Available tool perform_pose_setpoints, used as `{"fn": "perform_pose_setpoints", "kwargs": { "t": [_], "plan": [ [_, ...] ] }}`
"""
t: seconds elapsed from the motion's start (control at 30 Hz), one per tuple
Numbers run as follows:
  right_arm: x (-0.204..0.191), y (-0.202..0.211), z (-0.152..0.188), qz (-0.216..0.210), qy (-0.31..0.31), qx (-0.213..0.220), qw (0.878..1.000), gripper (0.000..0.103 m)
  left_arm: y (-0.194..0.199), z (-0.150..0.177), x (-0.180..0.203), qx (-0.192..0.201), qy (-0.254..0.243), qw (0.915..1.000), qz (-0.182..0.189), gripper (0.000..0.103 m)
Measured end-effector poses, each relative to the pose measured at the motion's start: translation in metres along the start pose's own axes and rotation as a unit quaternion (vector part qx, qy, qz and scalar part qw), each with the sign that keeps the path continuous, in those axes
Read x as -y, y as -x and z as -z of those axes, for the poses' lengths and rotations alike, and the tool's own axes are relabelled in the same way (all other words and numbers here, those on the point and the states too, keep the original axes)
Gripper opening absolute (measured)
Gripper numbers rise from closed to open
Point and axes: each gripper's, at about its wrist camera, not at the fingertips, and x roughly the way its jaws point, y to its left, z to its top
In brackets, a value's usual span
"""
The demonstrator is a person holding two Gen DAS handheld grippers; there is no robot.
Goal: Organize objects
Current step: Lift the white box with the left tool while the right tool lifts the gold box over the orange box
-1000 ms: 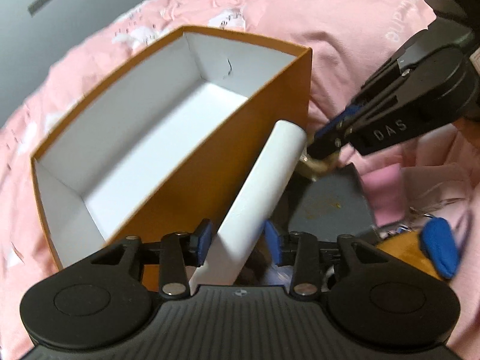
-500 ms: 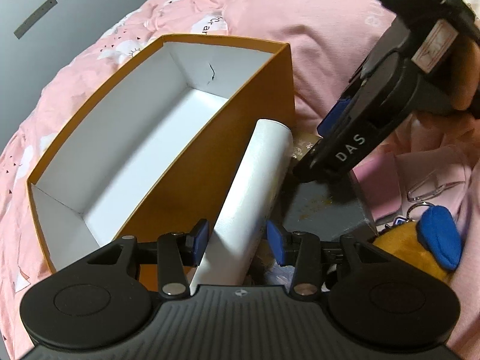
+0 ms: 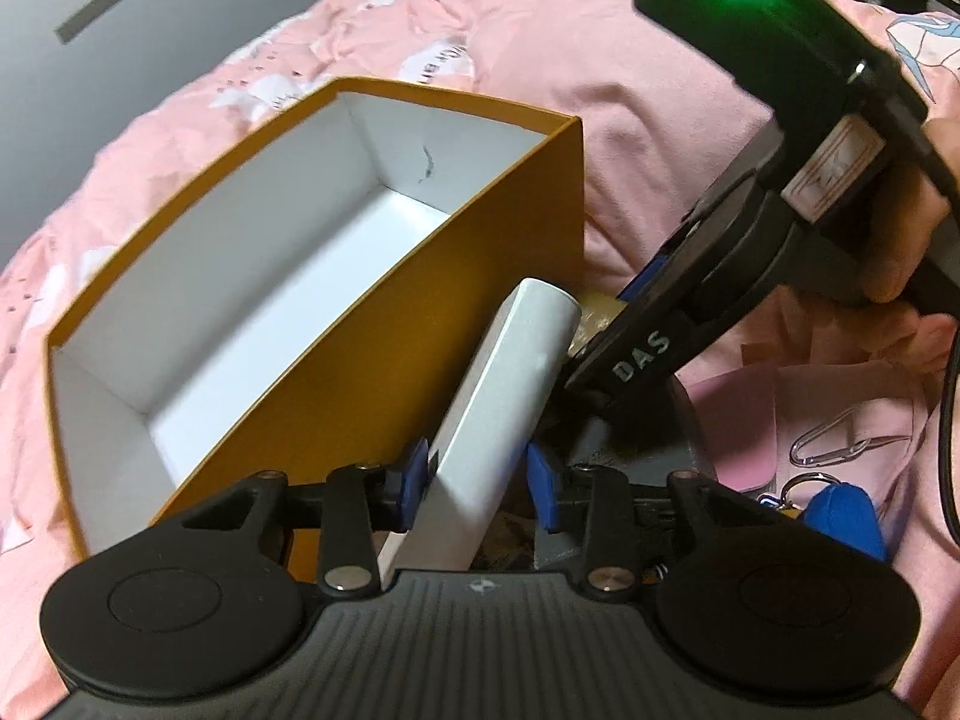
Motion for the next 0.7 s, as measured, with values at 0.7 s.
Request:
{"fn": "perform_pose_setpoints", "kwargs": {
  "t": [0.7],
  "plan": [
    [-0.035, 0.137, -0.018, 0.001, 0.068, 0.164, 0.984, 0.062, 0.112, -0.026, -0.040, 0.138, 0.157, 0.9779, 0.006, 0.030]
  ]
}}
